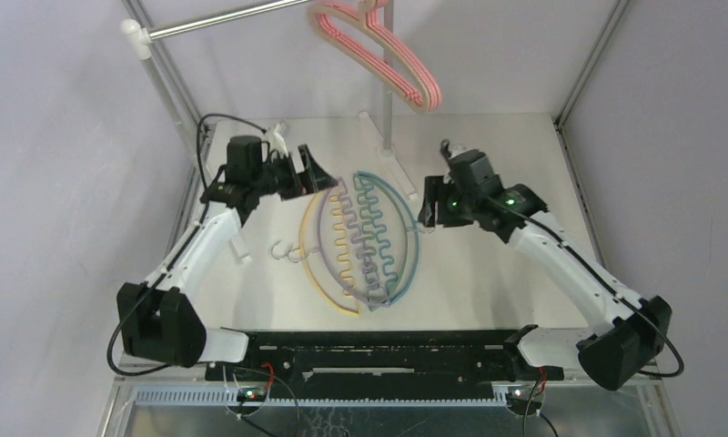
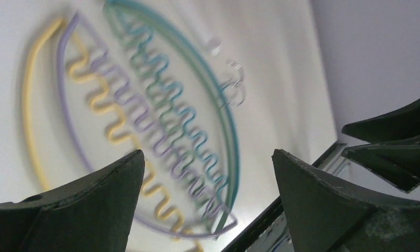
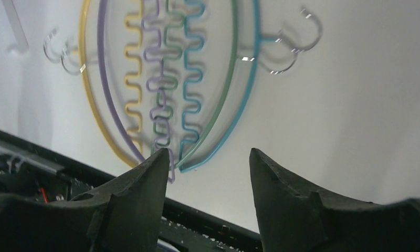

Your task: Organize the hangers

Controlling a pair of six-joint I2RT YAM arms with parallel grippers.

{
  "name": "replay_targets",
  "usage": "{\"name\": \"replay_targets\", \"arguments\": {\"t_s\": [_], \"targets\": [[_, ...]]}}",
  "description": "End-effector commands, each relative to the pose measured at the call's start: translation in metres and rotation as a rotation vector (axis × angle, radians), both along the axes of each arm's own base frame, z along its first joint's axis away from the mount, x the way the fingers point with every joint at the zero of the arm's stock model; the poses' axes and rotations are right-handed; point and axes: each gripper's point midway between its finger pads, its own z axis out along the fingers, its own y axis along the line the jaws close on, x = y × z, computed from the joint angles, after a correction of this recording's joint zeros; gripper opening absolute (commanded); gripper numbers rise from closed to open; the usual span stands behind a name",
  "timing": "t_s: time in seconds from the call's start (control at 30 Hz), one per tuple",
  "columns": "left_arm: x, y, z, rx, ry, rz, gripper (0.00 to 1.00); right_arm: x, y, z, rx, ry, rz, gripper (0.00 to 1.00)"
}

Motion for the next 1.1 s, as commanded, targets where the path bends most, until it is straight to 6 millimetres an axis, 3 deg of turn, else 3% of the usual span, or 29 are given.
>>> {"name": "replay_targets", "arguments": {"t_s": [0.0, 0.13, 0.37, 0.7, 0.77, 0.9, 1.07], "targets": [[-0.024, 0.020, -0.032, 0.087, 0.018, 0.054, 0.95, 0.005, 0.031, -0.031, 0.023, 0.039, 0.040, 0.65], [-0.042, 0.029, -0.049, 0.105, 0.042, 0.092, 0.95, 0.008, 0.049, -0.068, -0.004, 0.124, 0.078, 0.61], [-0.063, 0.033, -0.058, 0.074, 0.048, 0.130, 0.95, 0.012, 0.074, -0.122, -0.041, 0.226, 0.122, 0.54], [-0.075, 0.034, -0.061, 0.060, 0.056, 0.132, 0.95, 0.025, 0.071, -0.165, -0.111, 0.270, 0.095, 0.52], [-0.077, 0.035, -0.061, 0.056, 0.061, 0.138, 0.95, 0.025, 0.070, -0.166, -0.118, 0.270, 0.097, 0.47], [-0.083, 0.037, -0.071, 0.051, 0.084, 0.154, 0.95, 0.020, 0.083, -0.146, -0.161, 0.156, 0.203, 0.46], [-0.087, 0.037, -0.080, 0.036, 0.112, 0.171, 0.95, -0.015, 0.111, -0.126, -0.153, 0.137, 0.379, 0.47]]}}
